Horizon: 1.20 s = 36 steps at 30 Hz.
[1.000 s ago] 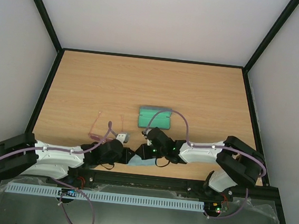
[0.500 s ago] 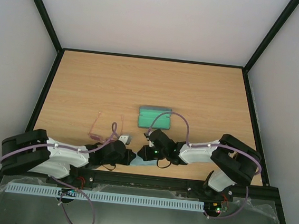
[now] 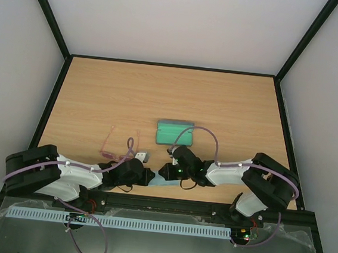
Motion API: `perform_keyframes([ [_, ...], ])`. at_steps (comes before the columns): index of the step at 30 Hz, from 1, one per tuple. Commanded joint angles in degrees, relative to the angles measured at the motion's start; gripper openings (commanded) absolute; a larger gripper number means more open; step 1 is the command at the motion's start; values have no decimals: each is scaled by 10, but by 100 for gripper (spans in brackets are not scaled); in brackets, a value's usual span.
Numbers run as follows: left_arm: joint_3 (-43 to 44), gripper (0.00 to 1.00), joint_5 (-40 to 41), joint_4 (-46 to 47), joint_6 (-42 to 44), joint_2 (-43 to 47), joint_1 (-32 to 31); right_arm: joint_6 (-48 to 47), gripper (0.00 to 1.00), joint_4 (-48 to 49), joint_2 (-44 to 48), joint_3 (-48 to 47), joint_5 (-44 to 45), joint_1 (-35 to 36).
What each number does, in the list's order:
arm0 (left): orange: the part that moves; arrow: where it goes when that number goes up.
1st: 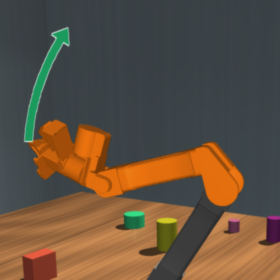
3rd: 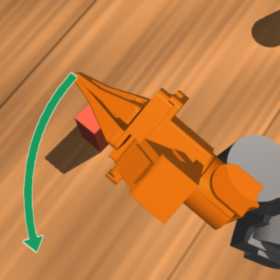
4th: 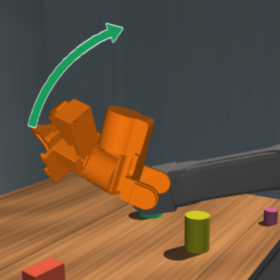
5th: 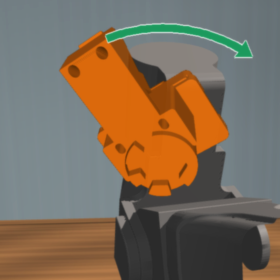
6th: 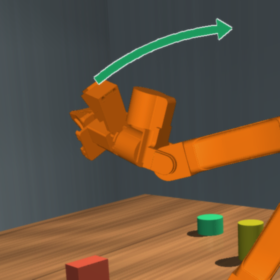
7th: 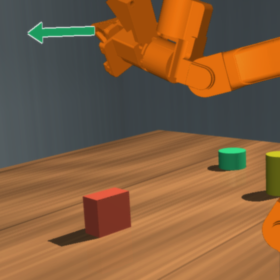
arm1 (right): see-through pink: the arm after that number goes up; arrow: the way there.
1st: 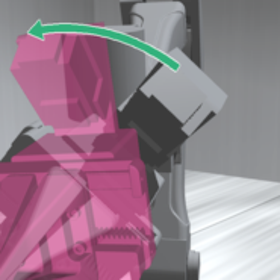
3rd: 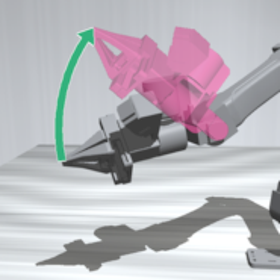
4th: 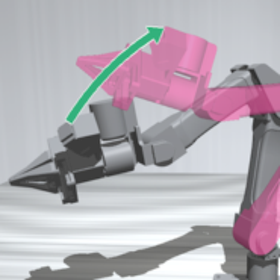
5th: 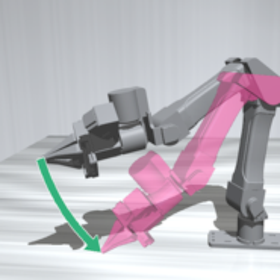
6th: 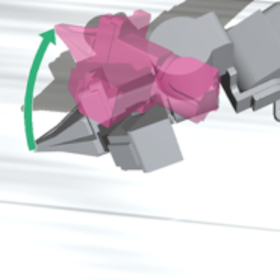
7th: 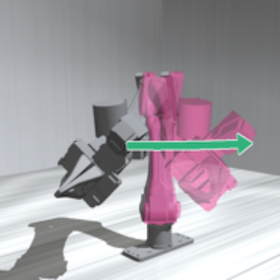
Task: Organize the sunglasses
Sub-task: Adjust the glasses cleaning cloth at the center of the board.
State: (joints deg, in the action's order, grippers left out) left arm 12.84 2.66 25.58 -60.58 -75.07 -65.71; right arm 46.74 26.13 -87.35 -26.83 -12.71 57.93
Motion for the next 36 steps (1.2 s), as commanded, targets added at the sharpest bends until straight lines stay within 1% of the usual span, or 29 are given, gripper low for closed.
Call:
perform_keyframes([
  [1, -10, 2, 16, -27, -3, 11, 0, -5, 9, -31, 22, 23, 18, -8],
  [12, -12, 2, 22, -35, -1, 14, 0, -17, 10, -58, 58, 44, 32, -31],
  [23, -12, 2, 22, -38, 1, 17, -1, -43, 13, -120, 139, 70, 41, -86],
  [26, -8, 5, 20, -42, 2, 21, 0, -47, 13, -138, 161, 78, 43, -95],
  [27, -5, 6, 20, -45, 3, 26, 0, -48, 13, -146, 170, 78, 47, -96],
  [28, -2, 10, 19, -51, 4, 30, 0, -49, 13, -153, 179, 77, 49, -96],
  [29, 3, 20, 20, -60, 6, 39, 0, -51, 15, -157, 192, 76, 45, -96],
  [30, 9, 28, 20, -71, 10, 48, -2, -52, 18, -161, 205, 75, 39, -96],
  [31, 16, 34, 24, -82, 13, 60, -4, -53, 20, -168, 216, 71, 34, -96],
  [32, 24, 44, 30, -97, 15, 72, -8, -57, 29, -177, 227, 65, 30, -97],
  [33, 33, 57, 38, -113, 18, 83, -12, -62, 42, -189, 234, 58, 27, -96],
  [34, 43, 62, 44, -130, 21, 94, -15, -68, 46, -202, 241, 50, 27, -96],
  [36, 62, 64, 57, -158, 28, 109, -19, -77, 42, -221, 255, 40, 35, -95],
])
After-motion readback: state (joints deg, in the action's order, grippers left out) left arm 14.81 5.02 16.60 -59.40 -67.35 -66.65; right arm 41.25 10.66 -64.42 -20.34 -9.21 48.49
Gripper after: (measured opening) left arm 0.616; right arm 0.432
